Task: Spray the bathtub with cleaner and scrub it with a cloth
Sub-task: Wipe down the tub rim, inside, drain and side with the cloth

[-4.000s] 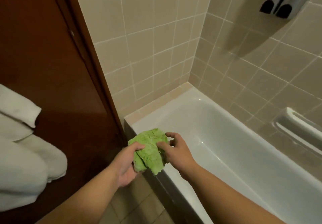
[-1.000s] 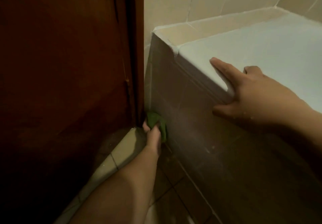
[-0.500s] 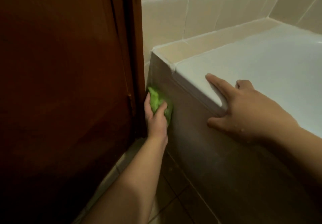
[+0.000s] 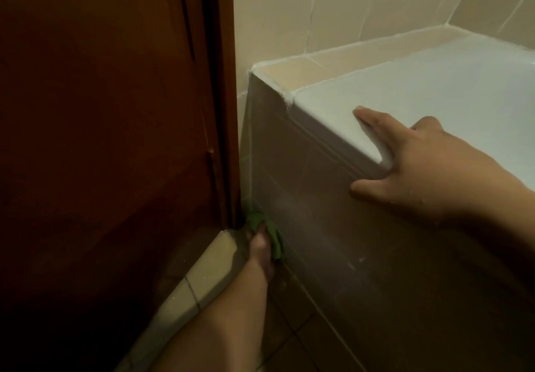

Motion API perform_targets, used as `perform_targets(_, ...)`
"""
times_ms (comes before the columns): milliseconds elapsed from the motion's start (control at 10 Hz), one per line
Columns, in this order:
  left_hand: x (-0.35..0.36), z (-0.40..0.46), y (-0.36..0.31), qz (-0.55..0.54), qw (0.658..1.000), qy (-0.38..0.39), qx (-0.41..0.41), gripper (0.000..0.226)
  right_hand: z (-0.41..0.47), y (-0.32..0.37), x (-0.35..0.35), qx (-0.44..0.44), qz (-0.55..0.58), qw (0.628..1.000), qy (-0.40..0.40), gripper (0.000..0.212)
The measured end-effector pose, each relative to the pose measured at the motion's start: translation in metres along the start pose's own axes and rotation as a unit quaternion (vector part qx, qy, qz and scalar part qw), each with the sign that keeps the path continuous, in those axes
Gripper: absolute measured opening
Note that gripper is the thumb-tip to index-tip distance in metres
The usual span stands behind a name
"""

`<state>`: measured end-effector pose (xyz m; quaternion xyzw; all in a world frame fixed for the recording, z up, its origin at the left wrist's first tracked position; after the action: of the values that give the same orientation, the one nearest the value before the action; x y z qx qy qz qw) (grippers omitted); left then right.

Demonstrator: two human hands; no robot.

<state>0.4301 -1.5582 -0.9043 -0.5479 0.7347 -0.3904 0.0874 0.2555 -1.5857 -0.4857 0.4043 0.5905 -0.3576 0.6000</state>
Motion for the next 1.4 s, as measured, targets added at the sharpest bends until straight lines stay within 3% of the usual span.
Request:
perform_targets(100,0.008,-0.014,-0.01,-0.013,1.0,-0.015,-0.021,0.038,0.001,-0.002,0.0,0.001,0.01,1.0,-0.007,0.103)
perform_targets(200,0.027,-0.067,-0.092,0.013,0.994,-0.042,0.1,0.047,0.002,-0.003,0.0,-0.002,0.013,1.0,-0.001,0.101)
perform_targets(300,0.064,-0.14,-0.181,0.022,0.96,0.048,0.276,0.057,0.0,-0.004,0.0,0.0,0.016,1.0,0.01,0.099)
perform_targets(400,0.093,-0.204,-0.247,0.044,0.904,0.1,0.414,0.059,-0.002,-0.003,-0.002,0.0,0.019,1.0,-0.003,0.099)
perform_targets(500,0.091,-0.211,-0.253,0.075,0.88,0.093,0.459,0.06,-0.006,-0.003,-0.003,-0.005,0.018,1.0,-0.007,0.1)
perform_targets(600,0.069,-0.172,-0.199,0.094,0.916,0.068,0.384,0.06,-0.02,-0.009,-0.003,-0.015,0.006,1.0,0.01,0.104)
perform_targets(700,0.039,-0.133,-0.116,0.118,0.972,0.03,0.2,0.061,-0.042,-0.025,-0.002,-0.019,-0.009,1.0,0.022,0.113)
perform_targets(800,0.01,-0.118,-0.033,0.153,0.985,0.051,0.053,0.077,-0.051,-0.037,-0.001,-0.02,-0.021,0.999,0.018,0.118)
perform_targets(900,-0.027,-0.066,0.066,0.341,0.94,0.01,-0.021,0.078,-0.046,-0.039,0.001,-0.036,-0.023,0.999,0.001,0.121)
perform_targets(1000,-0.01,-0.064,0.076,-0.307,0.935,-0.106,-0.141,0.068,-0.047,-0.044,0.003,-0.04,-0.017,0.999,-0.002,0.118)
perform_targets(1100,0.02,-0.135,-0.008,-0.009,1.0,0.009,0.016,0.068,-0.053,-0.045,0.001,-0.018,-0.001,1.0,0.001,0.116)
perform_targets(1200,0.047,-0.194,-0.084,0.026,0.984,0.066,0.161,0.059,-0.056,-0.042,-0.003,0.002,0.012,1.0,0.017,0.117)
perform_targets(1300,0.074,-0.26,-0.151,0.053,0.939,0.136,0.313,0.059,-0.056,-0.039,-0.005,0.011,0.023,0.999,0.022,0.119)
perform_targets(1400,0.083,-0.277,-0.161,0.11,0.909,0.167,0.366,0.062,-0.057,-0.038,-0.005,0.02,0.02,0.999,0.022,0.12)
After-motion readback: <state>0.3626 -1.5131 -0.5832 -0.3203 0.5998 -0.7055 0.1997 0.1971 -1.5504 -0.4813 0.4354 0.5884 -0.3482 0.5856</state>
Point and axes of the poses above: each hand's wrist, its own z-axis towards the middle knuckle, its own x-axis out of the palm, y = z × x, the point moved 8 cm from there along z, towards the middle knuckle, and after that the axes turned 6 degrees about -y, right-handed, at the moved point
